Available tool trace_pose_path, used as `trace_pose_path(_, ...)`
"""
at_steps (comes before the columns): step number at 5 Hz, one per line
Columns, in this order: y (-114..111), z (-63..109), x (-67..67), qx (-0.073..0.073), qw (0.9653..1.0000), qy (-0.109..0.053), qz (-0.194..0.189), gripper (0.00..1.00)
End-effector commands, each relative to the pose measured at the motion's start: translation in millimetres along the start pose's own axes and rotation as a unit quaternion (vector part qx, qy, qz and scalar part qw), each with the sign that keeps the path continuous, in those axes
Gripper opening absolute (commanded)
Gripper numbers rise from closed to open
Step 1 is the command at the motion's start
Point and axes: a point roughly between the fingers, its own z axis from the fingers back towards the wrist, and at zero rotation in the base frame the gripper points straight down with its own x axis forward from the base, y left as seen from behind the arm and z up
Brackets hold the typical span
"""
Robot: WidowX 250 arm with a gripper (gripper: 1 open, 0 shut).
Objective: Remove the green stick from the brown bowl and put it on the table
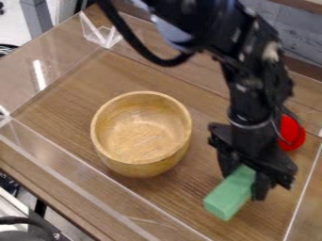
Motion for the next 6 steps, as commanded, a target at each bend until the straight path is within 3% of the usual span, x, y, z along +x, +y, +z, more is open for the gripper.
trace_pose_path(1,-6,-2.0,0.8,-0.004,0.999,-0.014,0.043,0.0)
trace_pose_path(4,-1,10.4,20.4,-0.01,0.9999,0.01,-0.002,0.0)
trace_pose_path(6,5,13.3,15.1,-0.01,0.9998,0.018,-0.004,0.0)
